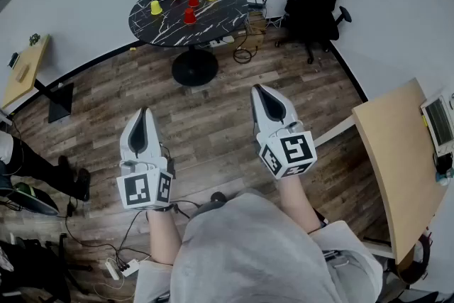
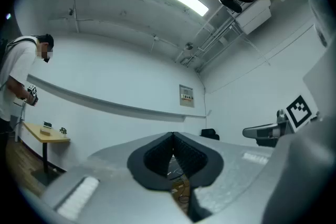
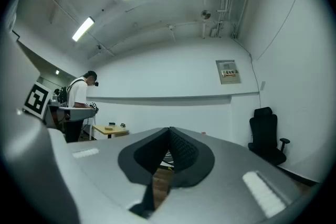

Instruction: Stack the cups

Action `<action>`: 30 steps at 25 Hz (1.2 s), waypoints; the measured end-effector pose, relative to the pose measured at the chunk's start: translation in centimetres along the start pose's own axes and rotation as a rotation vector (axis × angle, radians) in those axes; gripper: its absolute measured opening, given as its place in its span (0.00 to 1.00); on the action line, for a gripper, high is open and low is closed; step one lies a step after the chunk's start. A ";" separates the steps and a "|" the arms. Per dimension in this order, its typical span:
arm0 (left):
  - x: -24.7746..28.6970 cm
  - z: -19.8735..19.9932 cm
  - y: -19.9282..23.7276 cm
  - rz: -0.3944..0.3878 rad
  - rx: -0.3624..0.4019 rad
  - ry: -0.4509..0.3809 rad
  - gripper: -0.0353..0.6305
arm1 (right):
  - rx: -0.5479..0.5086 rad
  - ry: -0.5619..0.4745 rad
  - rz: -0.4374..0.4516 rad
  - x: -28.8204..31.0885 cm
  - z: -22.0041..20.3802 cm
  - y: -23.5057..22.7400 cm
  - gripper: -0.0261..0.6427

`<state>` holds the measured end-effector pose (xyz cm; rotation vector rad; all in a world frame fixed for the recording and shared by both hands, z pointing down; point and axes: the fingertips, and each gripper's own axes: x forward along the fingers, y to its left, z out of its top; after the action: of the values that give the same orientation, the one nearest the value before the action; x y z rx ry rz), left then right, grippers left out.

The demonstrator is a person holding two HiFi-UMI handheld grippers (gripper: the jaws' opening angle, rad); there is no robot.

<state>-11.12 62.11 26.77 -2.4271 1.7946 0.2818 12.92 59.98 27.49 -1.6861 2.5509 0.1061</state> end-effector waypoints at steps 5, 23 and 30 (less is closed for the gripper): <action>0.4 -0.3 0.0 -0.012 0.004 0.011 0.06 | 0.009 0.003 -0.006 0.0 -0.2 0.0 0.04; 4.0 -1.5 -0.4 -0.068 0.009 0.044 0.06 | 0.011 0.030 0.022 2.2 -1.8 -0.2 0.04; 7.4 -2.6 0.2 -0.078 0.018 0.059 0.06 | 0.016 0.031 0.013 5.4 -1.8 -2.5 0.04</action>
<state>-8.97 54.66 27.71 -2.5108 1.7127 0.1883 13.06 53.86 28.71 -1.6797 2.5779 0.0610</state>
